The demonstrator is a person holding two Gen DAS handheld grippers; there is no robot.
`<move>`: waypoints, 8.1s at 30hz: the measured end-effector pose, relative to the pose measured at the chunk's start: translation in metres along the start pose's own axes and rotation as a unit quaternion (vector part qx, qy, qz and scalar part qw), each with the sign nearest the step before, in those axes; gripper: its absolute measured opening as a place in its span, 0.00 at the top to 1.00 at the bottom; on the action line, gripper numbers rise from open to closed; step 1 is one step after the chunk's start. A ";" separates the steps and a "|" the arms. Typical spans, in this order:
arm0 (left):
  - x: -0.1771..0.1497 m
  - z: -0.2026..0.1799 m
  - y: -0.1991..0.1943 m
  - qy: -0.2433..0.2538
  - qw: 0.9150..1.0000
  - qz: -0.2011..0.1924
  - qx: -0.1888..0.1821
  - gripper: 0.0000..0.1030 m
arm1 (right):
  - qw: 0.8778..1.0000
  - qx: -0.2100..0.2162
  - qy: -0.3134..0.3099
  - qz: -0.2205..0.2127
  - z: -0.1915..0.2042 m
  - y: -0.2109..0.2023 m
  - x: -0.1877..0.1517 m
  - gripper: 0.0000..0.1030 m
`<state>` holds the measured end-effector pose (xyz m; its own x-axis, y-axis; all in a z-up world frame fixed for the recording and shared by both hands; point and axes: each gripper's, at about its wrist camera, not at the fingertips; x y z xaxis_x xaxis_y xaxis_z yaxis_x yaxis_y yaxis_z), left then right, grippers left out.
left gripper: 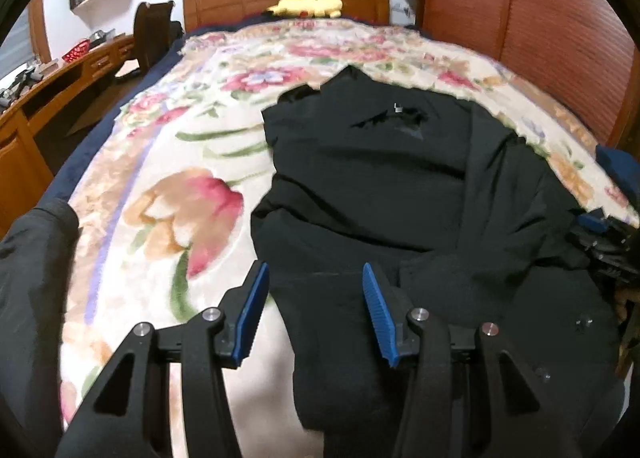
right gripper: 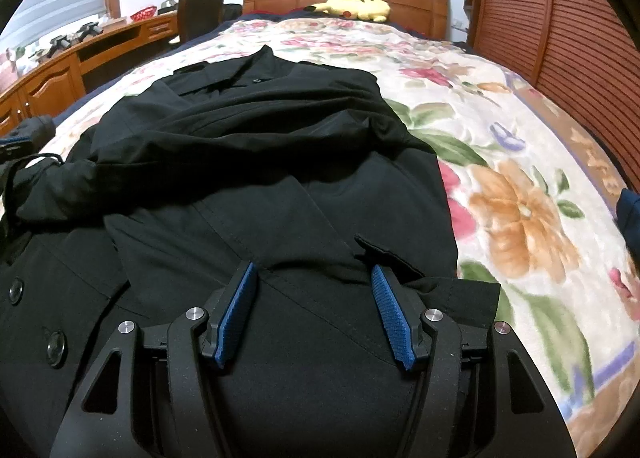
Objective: Fold large clothes
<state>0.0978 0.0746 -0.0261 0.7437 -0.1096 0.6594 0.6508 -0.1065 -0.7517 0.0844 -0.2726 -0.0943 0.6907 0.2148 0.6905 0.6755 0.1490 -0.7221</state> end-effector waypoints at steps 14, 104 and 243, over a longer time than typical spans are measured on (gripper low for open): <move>-0.021 -0.026 0.025 0.047 0.998 0.050 -0.007 0.54 | 1.000 -0.001 -0.001 0.000 0.000 0.000 0.000 0.40; -0.180 -0.032 -0.116 0.001 0.999 -0.050 0.015 0.59 | 0.998 -0.048 -0.007 -0.036 -0.035 -0.139 -0.095 0.24; 0.023 0.051 -0.032 -0.029 0.993 -0.104 0.038 0.67 | 0.996 -0.036 -0.038 -0.075 -0.041 0.025 0.175 0.17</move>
<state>0.1017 0.1263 0.0122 0.5982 -0.0358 0.8005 0.7992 -0.0458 -0.5993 0.2327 -0.2707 0.0105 0.5607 0.2687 0.7832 0.7886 0.1151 -0.6040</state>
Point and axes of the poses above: each gripper's, at about its wrist camera, not at the fingertips, and y roughly the way its jaws point, z to its left, x to its top
